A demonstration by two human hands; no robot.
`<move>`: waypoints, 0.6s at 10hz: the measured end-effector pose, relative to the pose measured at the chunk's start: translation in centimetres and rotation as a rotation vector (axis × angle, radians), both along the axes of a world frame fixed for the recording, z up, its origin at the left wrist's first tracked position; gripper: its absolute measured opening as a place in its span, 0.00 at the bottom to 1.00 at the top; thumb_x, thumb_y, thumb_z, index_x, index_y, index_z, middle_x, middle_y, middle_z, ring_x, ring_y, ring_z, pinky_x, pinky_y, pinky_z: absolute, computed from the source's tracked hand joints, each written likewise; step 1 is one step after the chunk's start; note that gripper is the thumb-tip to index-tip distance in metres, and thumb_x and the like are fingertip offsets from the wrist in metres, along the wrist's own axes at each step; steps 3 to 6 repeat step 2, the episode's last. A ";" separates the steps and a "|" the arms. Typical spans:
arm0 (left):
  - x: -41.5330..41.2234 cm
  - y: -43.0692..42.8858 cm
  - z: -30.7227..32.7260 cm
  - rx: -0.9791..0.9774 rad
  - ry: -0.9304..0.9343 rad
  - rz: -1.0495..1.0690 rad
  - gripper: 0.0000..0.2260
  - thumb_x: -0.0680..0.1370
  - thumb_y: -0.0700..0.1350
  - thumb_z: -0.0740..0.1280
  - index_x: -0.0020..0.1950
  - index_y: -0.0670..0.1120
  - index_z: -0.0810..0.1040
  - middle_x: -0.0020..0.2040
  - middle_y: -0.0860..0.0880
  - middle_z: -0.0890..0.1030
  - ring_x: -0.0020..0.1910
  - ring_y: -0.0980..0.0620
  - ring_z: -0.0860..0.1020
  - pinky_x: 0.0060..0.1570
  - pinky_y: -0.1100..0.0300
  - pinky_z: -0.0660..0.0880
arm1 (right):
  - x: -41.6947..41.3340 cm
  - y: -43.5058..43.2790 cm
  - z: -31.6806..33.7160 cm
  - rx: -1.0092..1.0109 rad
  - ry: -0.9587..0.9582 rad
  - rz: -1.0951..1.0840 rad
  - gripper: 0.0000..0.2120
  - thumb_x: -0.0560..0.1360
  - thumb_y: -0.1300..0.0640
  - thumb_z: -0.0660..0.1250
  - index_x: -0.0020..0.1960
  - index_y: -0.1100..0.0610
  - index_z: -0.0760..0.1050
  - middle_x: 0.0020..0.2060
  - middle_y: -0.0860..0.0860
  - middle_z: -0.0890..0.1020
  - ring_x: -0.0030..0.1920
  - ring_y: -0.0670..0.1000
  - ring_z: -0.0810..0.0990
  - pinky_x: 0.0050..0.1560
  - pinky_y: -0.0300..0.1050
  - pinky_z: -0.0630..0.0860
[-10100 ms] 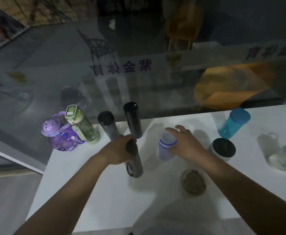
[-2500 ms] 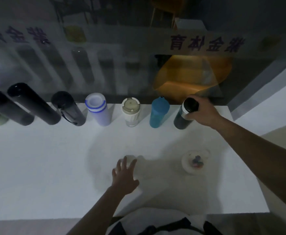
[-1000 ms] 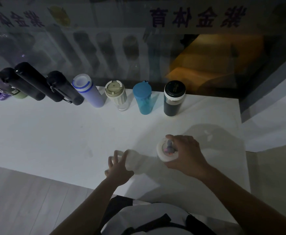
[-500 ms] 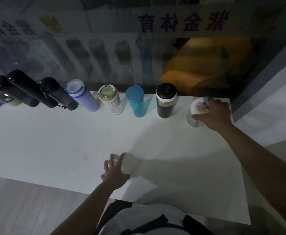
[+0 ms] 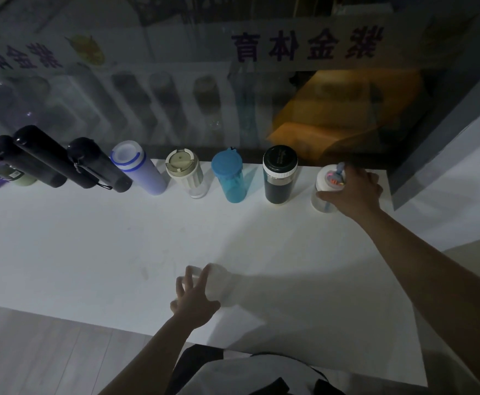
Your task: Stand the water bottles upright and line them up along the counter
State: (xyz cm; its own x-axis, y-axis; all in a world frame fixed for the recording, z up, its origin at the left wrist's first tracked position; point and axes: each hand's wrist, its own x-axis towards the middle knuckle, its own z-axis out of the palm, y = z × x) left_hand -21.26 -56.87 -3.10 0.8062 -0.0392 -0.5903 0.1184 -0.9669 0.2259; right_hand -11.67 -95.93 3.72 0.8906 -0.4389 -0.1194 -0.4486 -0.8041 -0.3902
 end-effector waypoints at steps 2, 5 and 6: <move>-0.8 0.1 -0.6 0.015 -0.039 0.011 0.42 0.69 0.51 0.68 0.75 0.66 0.47 0.73 0.54 0.46 0.71 0.48 0.52 0.57 0.46 0.69 | -1.0 0.3 -1.1 -0.098 -0.145 -0.047 0.45 0.60 0.27 0.69 0.68 0.48 0.61 0.65 0.55 0.74 0.66 0.61 0.72 0.66 0.66 0.67; -0.8 0.1 -0.6 0.015 -0.039 0.011 0.42 0.69 0.51 0.68 0.75 0.66 0.47 0.73 0.54 0.46 0.71 0.48 0.52 0.57 0.46 0.69 | -1.0 0.3 -1.1 -0.098 -0.145 -0.047 0.45 0.60 0.27 0.69 0.68 0.48 0.61 0.65 0.55 0.74 0.66 0.61 0.72 0.66 0.66 0.67; -0.8 0.1 -0.6 0.015 -0.039 0.011 0.42 0.69 0.51 0.68 0.75 0.66 0.47 0.73 0.54 0.46 0.71 0.48 0.52 0.57 0.46 0.69 | -1.0 0.3 -1.1 -0.098 -0.145 -0.047 0.45 0.60 0.27 0.69 0.68 0.48 0.61 0.65 0.55 0.74 0.66 0.61 0.72 0.66 0.66 0.67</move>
